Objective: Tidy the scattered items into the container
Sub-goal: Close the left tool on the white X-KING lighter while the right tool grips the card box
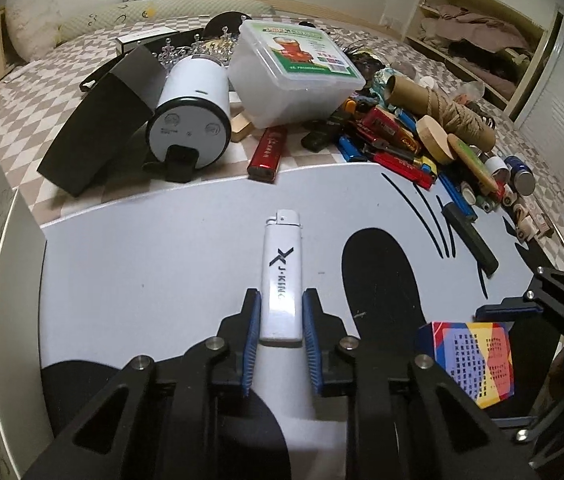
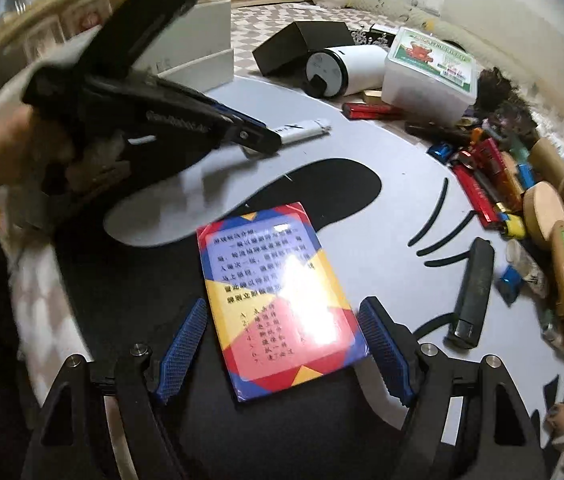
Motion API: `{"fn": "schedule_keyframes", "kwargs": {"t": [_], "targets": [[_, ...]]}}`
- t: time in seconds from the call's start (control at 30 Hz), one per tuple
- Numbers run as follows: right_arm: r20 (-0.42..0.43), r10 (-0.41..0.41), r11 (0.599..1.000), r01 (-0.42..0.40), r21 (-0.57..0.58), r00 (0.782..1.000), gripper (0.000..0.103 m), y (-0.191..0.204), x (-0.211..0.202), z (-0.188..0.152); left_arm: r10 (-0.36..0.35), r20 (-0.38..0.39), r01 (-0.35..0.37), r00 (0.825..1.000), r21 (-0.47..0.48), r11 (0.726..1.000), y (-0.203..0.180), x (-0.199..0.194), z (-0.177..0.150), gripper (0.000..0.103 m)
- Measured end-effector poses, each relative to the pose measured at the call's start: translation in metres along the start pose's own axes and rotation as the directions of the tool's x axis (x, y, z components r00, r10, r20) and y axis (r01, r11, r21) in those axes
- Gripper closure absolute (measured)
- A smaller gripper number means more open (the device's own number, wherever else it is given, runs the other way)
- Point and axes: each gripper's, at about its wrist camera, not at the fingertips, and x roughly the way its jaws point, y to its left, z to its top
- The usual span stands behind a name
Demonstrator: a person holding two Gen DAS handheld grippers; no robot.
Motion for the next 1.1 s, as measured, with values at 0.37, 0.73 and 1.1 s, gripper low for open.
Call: {"fn": "schedule_keyframes", "kwargs": {"t": [0.37, 0.73, 1.1], "targets": [[-0.037, -0.103, 0.950, 0.109, 0.294, 0.994, 0.032, -0.014, -0.010, -0.001, 0.044, -0.044, -0.042, 0.998, 0.046, 0.998, -0.009, -0.019, -0.024, 0.082], [-0.071, -0.178, 0.880, 0.191, 0.434, 0.982, 0.035, -0.013, -0.022, -0.013, 0.049, -0.061, -0.046, 0.997, 0.054, 0.997, -0.030, -0.033, -0.049, 0.082], [-0.067, -0.195, 0.861, 0.204, 0.467, 0.979, 0.039, -0.004, -0.026, -0.020, 0.127, -0.031, -0.123, 0.991, 0.106, 0.987, -0.049, -0.039, -0.062, 0.066]]}}
